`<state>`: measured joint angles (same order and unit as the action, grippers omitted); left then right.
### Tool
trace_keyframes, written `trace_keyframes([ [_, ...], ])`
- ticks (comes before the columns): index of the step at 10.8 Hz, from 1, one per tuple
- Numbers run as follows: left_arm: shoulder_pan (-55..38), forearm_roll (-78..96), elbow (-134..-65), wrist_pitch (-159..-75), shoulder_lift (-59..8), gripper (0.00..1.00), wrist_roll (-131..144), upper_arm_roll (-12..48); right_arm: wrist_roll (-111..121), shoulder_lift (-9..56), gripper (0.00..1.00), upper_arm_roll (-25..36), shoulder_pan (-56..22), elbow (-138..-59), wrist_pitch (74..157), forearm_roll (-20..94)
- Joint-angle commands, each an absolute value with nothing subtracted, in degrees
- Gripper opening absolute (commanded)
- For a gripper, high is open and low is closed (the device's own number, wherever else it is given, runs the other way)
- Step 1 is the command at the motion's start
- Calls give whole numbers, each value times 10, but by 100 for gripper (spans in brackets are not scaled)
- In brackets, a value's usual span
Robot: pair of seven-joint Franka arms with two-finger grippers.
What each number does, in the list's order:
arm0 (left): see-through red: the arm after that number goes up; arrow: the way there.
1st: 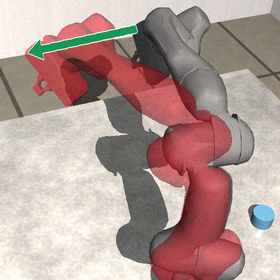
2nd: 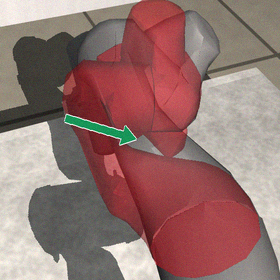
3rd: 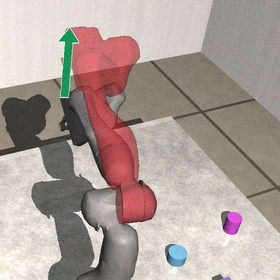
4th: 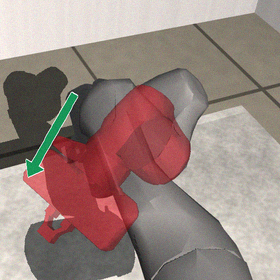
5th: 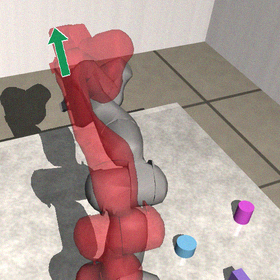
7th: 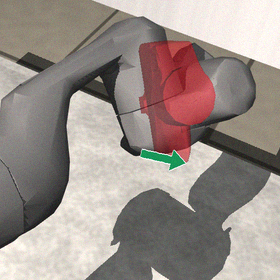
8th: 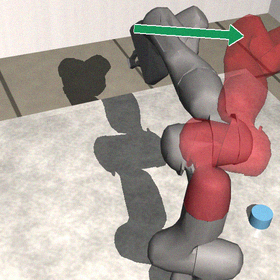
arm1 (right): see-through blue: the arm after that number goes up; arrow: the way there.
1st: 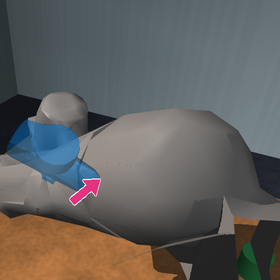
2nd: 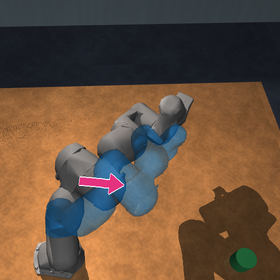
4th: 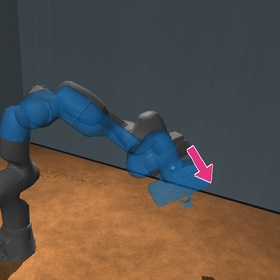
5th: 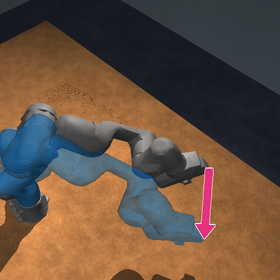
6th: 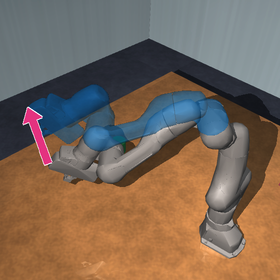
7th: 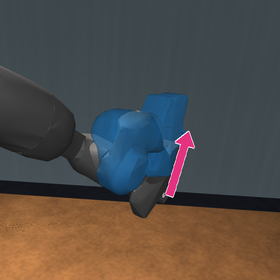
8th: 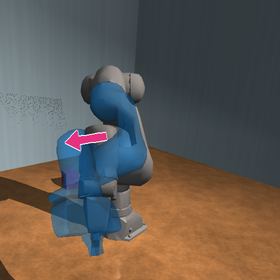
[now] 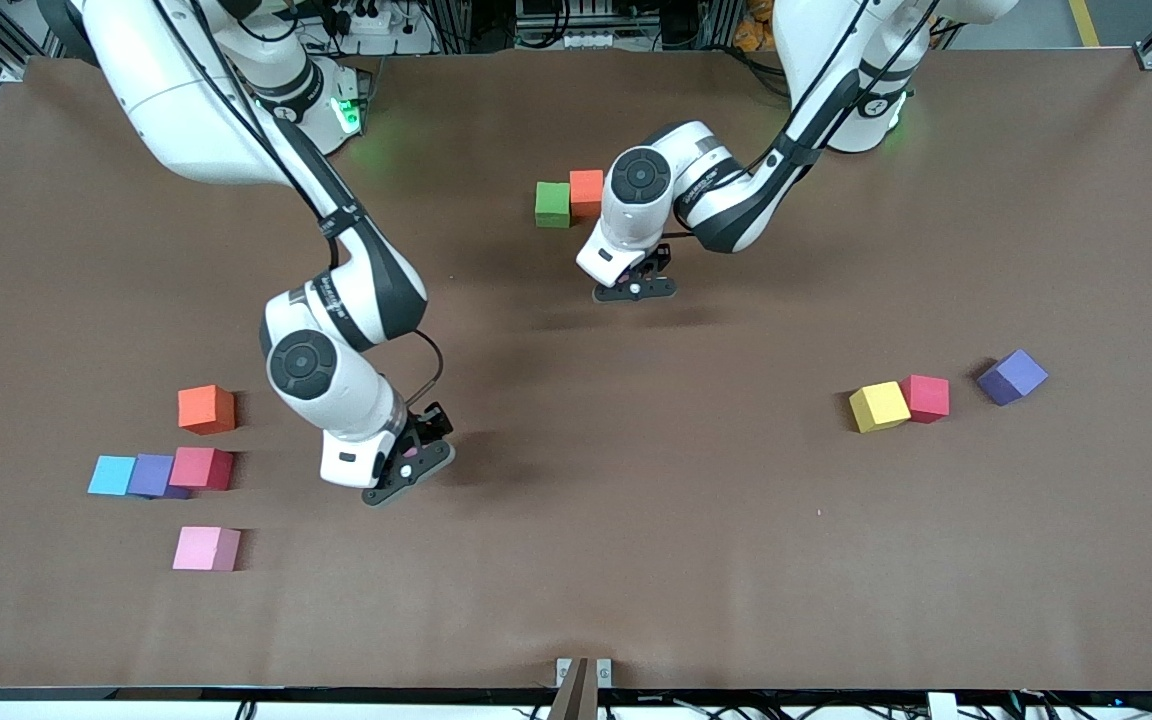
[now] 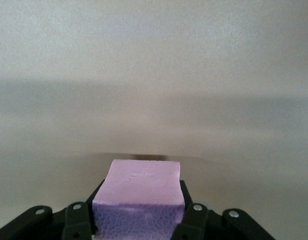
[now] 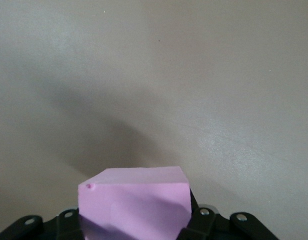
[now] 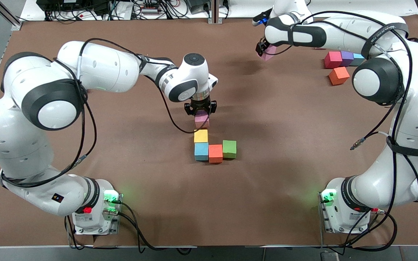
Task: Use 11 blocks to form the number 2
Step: 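Set both pink cubes below the yellow cube with both grippers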
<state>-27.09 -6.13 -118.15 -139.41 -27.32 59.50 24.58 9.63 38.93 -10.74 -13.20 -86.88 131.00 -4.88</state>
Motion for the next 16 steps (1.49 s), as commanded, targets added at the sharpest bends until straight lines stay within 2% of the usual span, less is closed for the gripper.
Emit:
trace_keyframes([
  [1, -266, -80, -1209, -1405, -252, 0, 616, 252, 120, 362, 19, -119, -108, -905, 1308, -33],
  [6, -265, -95, -1220, -1420, -253, 0, 618, 256, 157, 300, 20, -152, -109, -1016, 1324, 5],
  [9, -265, -96, -1223, -1430, -258, 0, 626, 257, 213, 259, 20, -162, -141, -1075, 1331, 0],
  [11, -266, -96, -1225, -1433, -258, 0, 626, 257, 226, 240, 20, -163, -162, -1126, 1380, 0],
  [13, -266, -96, -1227, -1433, -261, 0, 626, 260, 219, 232, 19, -171, -168, -1199, 1485, 2],
  [16, -266, -96, -1229, -1434, -262, 0, 626, 260, 224, 234, 19, -186, -190, -1213, 1505, 1],
])
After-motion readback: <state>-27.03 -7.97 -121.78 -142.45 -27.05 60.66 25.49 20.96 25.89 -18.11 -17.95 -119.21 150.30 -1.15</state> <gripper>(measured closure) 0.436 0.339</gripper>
